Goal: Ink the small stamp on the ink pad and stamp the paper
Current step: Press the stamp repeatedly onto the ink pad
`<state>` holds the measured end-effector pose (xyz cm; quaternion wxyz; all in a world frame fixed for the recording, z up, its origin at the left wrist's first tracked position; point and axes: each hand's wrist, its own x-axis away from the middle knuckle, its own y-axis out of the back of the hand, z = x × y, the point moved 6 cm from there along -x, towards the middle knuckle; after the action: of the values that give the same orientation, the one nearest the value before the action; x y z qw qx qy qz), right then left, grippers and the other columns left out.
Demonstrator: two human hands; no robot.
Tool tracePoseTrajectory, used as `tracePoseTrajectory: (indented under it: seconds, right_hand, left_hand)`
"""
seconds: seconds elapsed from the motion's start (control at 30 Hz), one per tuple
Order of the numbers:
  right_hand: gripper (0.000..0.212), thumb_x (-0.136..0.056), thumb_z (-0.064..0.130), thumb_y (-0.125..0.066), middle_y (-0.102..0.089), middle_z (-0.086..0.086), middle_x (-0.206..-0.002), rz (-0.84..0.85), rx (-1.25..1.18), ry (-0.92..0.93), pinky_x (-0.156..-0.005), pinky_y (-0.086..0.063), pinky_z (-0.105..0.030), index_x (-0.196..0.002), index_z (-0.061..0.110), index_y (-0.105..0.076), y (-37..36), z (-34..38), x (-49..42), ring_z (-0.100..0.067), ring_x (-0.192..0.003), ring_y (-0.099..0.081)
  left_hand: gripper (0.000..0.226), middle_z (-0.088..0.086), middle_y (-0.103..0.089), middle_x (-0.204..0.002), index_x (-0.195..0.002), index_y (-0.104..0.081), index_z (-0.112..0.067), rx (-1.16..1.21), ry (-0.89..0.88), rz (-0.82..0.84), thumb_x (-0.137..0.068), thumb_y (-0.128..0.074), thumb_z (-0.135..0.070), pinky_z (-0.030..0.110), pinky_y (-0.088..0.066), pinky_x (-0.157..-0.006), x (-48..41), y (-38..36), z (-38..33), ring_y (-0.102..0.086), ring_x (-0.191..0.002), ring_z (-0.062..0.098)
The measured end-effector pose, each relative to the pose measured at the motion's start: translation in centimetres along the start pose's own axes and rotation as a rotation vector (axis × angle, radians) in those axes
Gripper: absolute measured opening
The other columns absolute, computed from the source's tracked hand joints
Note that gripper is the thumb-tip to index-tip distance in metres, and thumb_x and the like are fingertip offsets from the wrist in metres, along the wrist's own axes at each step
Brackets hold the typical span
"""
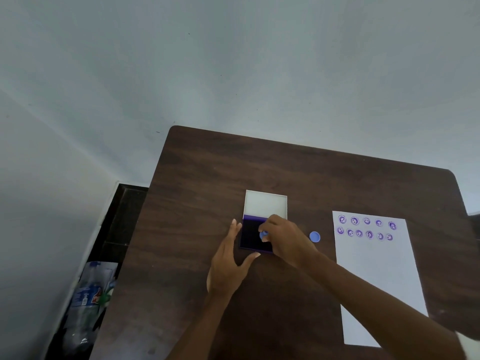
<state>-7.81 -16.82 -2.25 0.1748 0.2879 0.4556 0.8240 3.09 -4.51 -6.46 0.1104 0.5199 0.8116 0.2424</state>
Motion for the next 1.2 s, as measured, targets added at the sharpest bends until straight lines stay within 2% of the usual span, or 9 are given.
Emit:
tracePoseTrajectory:
  seconds: [0.13, 0.3, 0.47, 0.6, 0.77, 0.83, 0.97, 1.1, 1.2]
  right_hand:
    - [0.044, -0.085, 0.015, -0.068, -0.057, -0.010, -0.122, -0.030, 0.155, 0.098, -0.088, -0.055, -0.036, -0.127, 0.012, -0.053, -0.9, 0.6, 1.2, -0.024, -0.108, -0.057]
    - [0.042, -0.088, 0.016, -0.066, -0.055, -0.010, -0.124, -0.058, 0.147, 0.130, -0.090, -0.054, -0.034, -0.128, 0.012, -0.052, -1.0, 0.5, 1.2, -0.023, -0.112, -0.055]
    - [0.048, -0.083, 0.013, -0.070, -0.056, -0.013, -0.124, -0.070, 0.148, 0.100, -0.090, -0.054, -0.040, -0.128, 0.008, -0.054, -1.3, 1.0, 1.3, -0.027, -0.114, -0.054]
    - [0.042, -0.086, 0.014, -0.066, -0.053, -0.011, -0.123, -0.062, 0.144, 0.080, -0.090, -0.053, -0.038, -0.125, 0.010, -0.053, -1.1, 1.4, 1.2, -0.024, -0.112, -0.053]
    - [0.037, -0.084, 0.012, -0.069, -0.052, -0.006, -0.122, -0.071, -0.004, -0.056, -0.090, -0.047, -0.030, -0.120, 0.014, -0.058, -0.2, 0.5, 0.2, -0.021, -0.104, -0.056]
    - [0.036, -0.084, 0.011, -0.069, -0.053, -0.007, -0.121, -0.094, -0.010, -0.054, -0.088, -0.048, -0.031, -0.118, 0.013, -0.059, 0.0, 0.6, 0.0, -0.021, -0.103, -0.056]
    - [0.041, -0.085, 0.015, -0.069, -0.051, -0.008, -0.127, -0.072, 0.068, -0.008, -0.093, -0.050, -0.033, -0.123, 0.013, -0.053, -1.1, 1.6, 0.1, -0.020, -0.112, -0.053]
    - [0.044, -0.083, 0.012, -0.070, -0.053, -0.009, -0.127, -0.114, 0.098, 0.028, -0.093, -0.051, -0.034, -0.124, 0.011, -0.053, -1.5, 1.6, 0.5, -0.022, -0.114, -0.054]
    - [0.047, -0.082, 0.010, -0.071, -0.056, -0.011, -0.126, -0.105, 0.151, 0.120, -0.093, -0.051, -0.035, -0.125, 0.010, -0.053, -1.4, 1.7, 0.2, -0.024, -0.115, -0.054]
  left_hand:
    - [0.080, -0.025, -0.025, -0.152, -0.146, -0.045, -0.015, -0.064, -0.023, -0.018, -0.080, -0.068, -0.054, -0.008, -0.023, -0.098, -0.2, -0.1, -0.2, -0.022, -0.129, -0.029]
    - [0.077, -0.029, -0.027, -0.149, -0.144, -0.048, -0.010, -0.060, -0.024, -0.052, -0.083, -0.065, -0.052, -0.006, -0.027, -0.099, 0.0, -0.1, -0.1, -0.027, -0.127, -0.029]
    - [0.076, -0.009, -0.051, -0.142, -0.142, -0.049, -0.004, -0.093, -0.055, -0.049, -0.080, -0.076, -0.040, 0.000, -0.035, -0.099, -0.1, 0.0, -0.7, -0.053, -0.123, -0.002]
    - [0.078, 0.003, -0.060, -0.139, -0.144, -0.041, -0.016, -0.067, -0.027, -0.040, -0.079, -0.079, -0.035, -0.001, -0.035, -0.099, 0.1, 0.3, -1.1, -0.059, -0.120, 0.006]
    - [0.079, 0.004, -0.057, -0.142, -0.143, -0.031, -0.029, -0.026, 0.008, -0.011, -0.080, -0.080, -0.031, -0.001, -0.032, -0.100, 0.0, 0.4, -1.2, -0.058, -0.124, 0.011]
    - [0.076, -0.002, -0.052, -0.146, -0.143, -0.035, -0.027, -0.035, 0.036, -0.003, -0.081, -0.079, -0.033, -0.005, -0.029, -0.098, 0.0, 0.3, -1.1, -0.057, -0.124, 0.008]
    - [0.077, -0.027, -0.036, -0.148, -0.145, -0.026, -0.043, -0.039, 0.096, 0.000, -0.083, -0.073, -0.047, -0.012, -0.022, -0.089, 0.0, 0.4, -0.5, -0.042, -0.124, -0.010]
    - [0.078, -0.020, -0.040, -0.150, -0.138, -0.021, -0.053, -0.010, 0.111, -0.002, -0.082, -0.075, -0.045, -0.013, -0.024, -0.088, -0.2, 0.4, -0.3, -0.033, -0.115, -0.034]
    - [0.074, -0.033, -0.027, -0.149, -0.144, -0.033, -0.043, -0.029, 0.107, 0.001, -0.082, -0.072, -0.050, -0.013, -0.023, -0.088, -0.1, 0.2, 0.0, -0.037, -0.120, -0.027]
